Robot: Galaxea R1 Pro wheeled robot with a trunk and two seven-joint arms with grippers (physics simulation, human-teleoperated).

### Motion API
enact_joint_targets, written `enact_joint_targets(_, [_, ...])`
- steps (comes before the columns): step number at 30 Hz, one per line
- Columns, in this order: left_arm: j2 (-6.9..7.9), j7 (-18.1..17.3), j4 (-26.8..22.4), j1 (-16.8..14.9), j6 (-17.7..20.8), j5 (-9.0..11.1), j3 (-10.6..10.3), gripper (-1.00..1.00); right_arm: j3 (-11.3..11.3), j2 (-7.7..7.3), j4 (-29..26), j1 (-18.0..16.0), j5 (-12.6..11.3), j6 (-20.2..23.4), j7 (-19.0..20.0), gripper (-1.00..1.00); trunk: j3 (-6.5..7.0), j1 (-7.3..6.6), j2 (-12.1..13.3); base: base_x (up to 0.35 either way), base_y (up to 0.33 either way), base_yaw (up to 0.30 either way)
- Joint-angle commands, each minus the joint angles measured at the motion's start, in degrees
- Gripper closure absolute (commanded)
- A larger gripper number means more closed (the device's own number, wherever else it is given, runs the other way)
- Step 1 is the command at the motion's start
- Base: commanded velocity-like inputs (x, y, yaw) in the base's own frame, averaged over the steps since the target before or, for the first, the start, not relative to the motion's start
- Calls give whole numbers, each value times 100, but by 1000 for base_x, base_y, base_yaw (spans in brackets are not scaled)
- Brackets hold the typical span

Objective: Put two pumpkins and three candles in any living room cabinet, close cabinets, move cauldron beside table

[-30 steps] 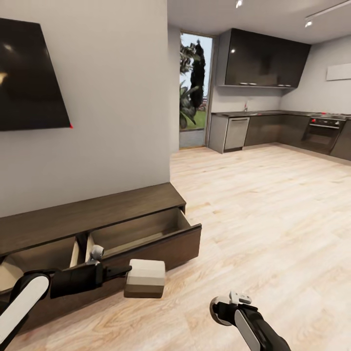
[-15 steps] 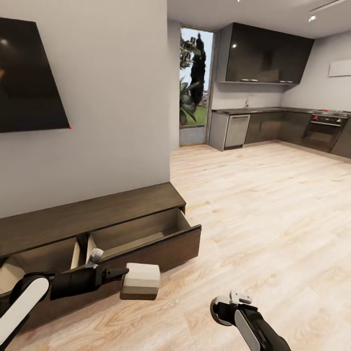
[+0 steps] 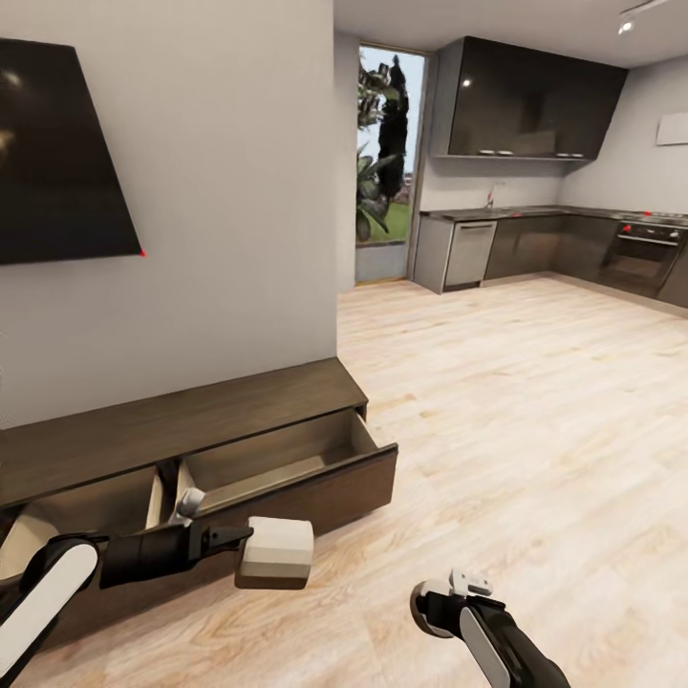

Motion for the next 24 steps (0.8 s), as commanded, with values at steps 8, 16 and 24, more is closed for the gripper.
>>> enact_joint_targets(8, [3,-39,-5,-3,20,-6,-24,100,21,-3,-12,-2,-67,15,-53,100,137,-177,320,0,0,6])
enact_joint_targets(16, [3,-96,-21,6,22,-2,53,100,21,-3,-12,-2,-67,15,-48,100,137,-177,320,0,0,0])
enact_joint_targets(24, [3,-80,-8,12,14,-10,51,100,21,-3,-11,-2,-67,13,-47,100,137,-177,320,137,-31,0])
